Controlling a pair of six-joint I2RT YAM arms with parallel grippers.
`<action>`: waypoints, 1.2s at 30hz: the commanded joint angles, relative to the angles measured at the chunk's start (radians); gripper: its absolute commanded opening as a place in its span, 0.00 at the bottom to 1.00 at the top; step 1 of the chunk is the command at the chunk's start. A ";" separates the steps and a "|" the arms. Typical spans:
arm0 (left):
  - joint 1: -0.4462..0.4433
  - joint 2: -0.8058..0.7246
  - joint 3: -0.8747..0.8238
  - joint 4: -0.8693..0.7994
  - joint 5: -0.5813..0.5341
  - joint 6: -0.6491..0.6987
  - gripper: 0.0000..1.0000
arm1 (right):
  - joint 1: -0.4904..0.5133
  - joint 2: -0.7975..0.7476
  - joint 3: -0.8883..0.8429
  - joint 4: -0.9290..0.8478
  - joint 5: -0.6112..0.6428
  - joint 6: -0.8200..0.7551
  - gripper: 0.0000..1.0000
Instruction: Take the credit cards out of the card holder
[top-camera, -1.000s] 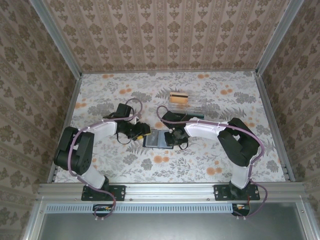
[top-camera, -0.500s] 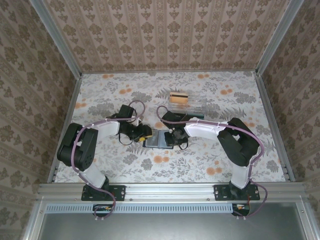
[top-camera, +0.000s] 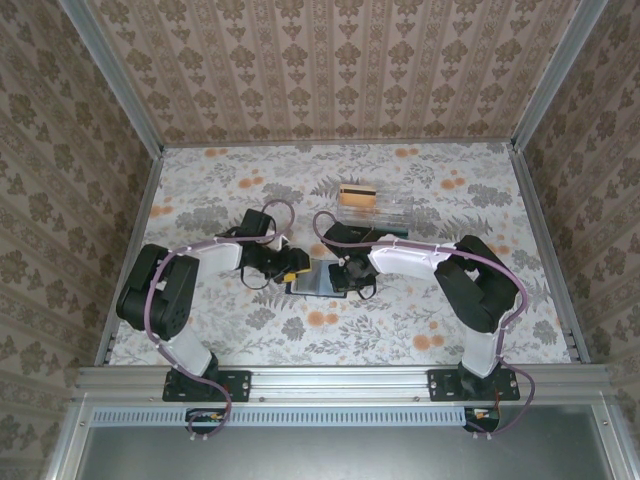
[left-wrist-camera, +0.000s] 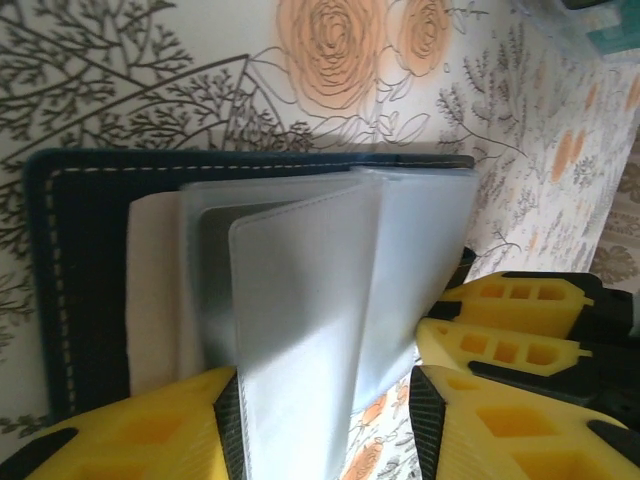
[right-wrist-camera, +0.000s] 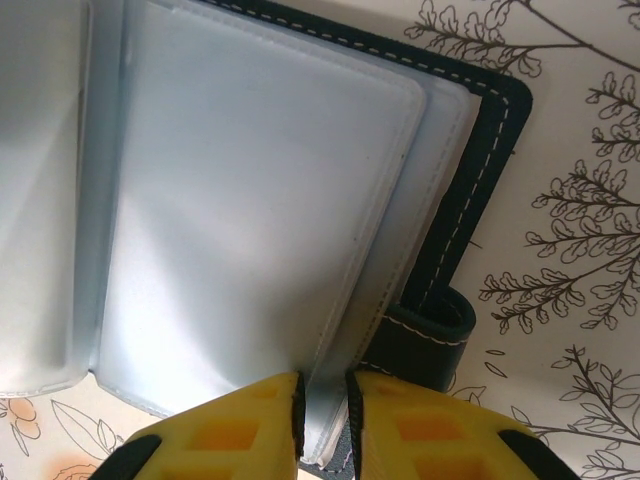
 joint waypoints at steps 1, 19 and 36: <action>-0.012 -0.012 0.004 0.028 0.041 -0.017 0.49 | -0.001 0.026 0.002 0.015 -0.018 0.026 0.23; -0.130 0.012 0.081 0.102 0.060 -0.072 0.50 | -0.039 -0.193 -0.128 0.107 0.065 0.111 0.26; -0.047 -0.091 0.045 -0.064 -0.046 0.021 0.39 | -0.049 -0.211 -0.122 0.239 -0.066 0.159 0.29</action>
